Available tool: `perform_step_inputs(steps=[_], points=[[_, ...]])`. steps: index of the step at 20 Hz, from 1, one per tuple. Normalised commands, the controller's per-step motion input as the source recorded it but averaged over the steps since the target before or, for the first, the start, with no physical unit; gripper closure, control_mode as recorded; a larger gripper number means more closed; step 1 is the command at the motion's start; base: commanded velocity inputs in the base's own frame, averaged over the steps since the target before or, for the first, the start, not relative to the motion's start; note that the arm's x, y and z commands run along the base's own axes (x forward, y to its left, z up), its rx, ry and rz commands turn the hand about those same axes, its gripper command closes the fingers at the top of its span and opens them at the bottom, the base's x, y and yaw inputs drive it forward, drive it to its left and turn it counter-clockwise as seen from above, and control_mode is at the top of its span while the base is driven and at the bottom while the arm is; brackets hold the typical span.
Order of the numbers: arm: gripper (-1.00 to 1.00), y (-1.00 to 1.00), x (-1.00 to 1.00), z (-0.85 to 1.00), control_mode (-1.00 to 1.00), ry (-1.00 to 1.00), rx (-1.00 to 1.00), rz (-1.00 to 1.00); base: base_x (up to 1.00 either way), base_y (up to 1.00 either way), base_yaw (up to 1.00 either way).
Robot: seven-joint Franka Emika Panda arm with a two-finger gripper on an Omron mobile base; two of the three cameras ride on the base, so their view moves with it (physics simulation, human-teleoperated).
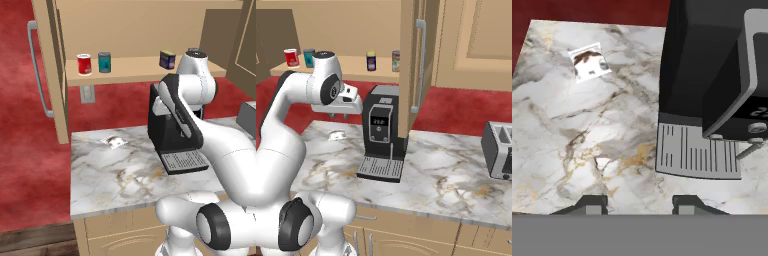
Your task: Stack two cans on top of the other two cans in the cabinet.
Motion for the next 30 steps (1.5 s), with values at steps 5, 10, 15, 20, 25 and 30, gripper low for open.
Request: perform_step_inputs(steps=[5,10,15,20,25,30], points=[[-1.00,0.00,-0.05,0.00,-1.00,0.00,0.00,0.00,0.00,0.00,0.00],[-1.00,0.00,-0.30,0.00,-1.00,-0.12,-0.01,0.01,0.00,0.00,0.00],[-1.00,0.05,-0.30,0.00,-1.00,-0.48,-0.02,-0.01,0.00,0.00,0.00],[-1.00,0.12,-0.17,0.06,-1.00,-0.29,0.00,-0.05,0.00,0.00,0.00],[-1.00,0.20,-0.06,0.16,-1.00,-0.07,0.10,0.04,0.00,0.00,0.00],[-1.00,0.13,-0.07,0.05,-1.00,0.00,0.04,0.11,0.00,0.00,0.00]])
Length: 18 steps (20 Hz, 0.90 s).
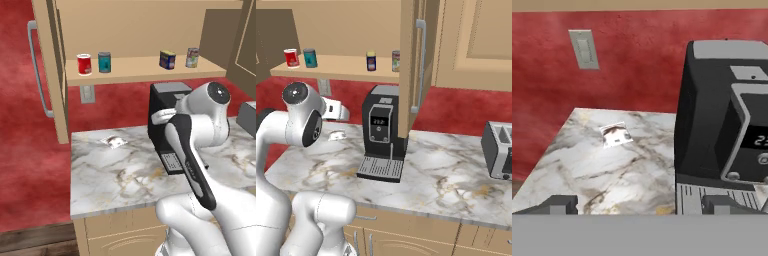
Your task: Stack two cans on top of the other two cans in the cabinet.
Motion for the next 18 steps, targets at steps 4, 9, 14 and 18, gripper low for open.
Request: perform_step_inputs(steps=[4,9,14,18], points=[[-1.00,0.11,-0.04,-0.01,-1.00,0.08,0.05,0.13,0.00,0.00,0.00],[-1.00,0.22,-0.06,0.04,-1.00,0.03,0.01,0.10,0.00,0.00,0.00],[-1.00,0.34,-0.04,0.25,-1.00,-0.02,0.00,0.04,0.00,0.00,0.00],[-1.00,0.36,0.00,0.40,-1.00,-0.08,-0.02,0.00,0.00,0.00,0.00]])
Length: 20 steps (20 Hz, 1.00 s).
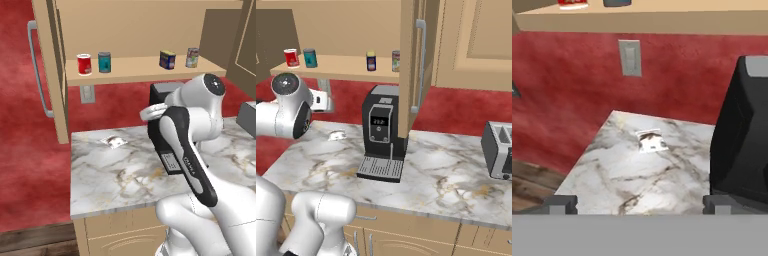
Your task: Stack two cans on top of the other two cans in the cabinet.
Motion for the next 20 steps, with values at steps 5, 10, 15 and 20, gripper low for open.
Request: perform_step_inputs(steps=[5,10,15,20], points=[[-1.00,0.32,0.01,0.44,-1.00,-0.13,-0.01,0.00,0.00,0.00,0.00],[-1.00,0.25,0.04,0.43,-1.00,-0.17,0.00,0.00,0.00,0.00,0.00],[-1.00,0.22,0.13,0.33,-1.00,-0.18,0.01,0.01,0.00,0.00,0.00],[-1.00,0.05,0.21,0.30,-1.00,-0.22,0.03,0.02,0.00,0.00,0.00]])
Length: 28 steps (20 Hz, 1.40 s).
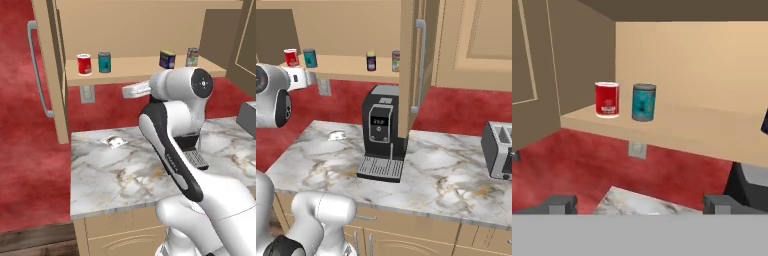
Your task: Stack two cans on top of the other two cans in the cabinet.
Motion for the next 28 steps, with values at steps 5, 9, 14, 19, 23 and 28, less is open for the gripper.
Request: perform_step_inputs(steps=[5,9,14,19,23,28], points=[[-1.00,0.02,0.26,0.33,-1.00,-0.05,0.02,0.01,0.00,0.00,0.00],[-1.00,0.00,0.25,0.34,-1.00,0.00,0.00,0.00,0.00,0.00,0.00],[-1.00,0.00,0.32,0.28,-1.00,0.07,0.02,0.00,0.00,0.00,0.00],[-1.00,0.00,0.33,0.16,-1.00,0.17,0.06,0.00,0.00,0.00,0.00],[-1.00,0.03,0.26,0.00,-1.00,0.17,0.16,0.00,0.00,0.00,0.00],[-1.00,0.04,0.26,-0.06,-1.00,0.05,0.17,0.00,0.00,0.00,0.00]])
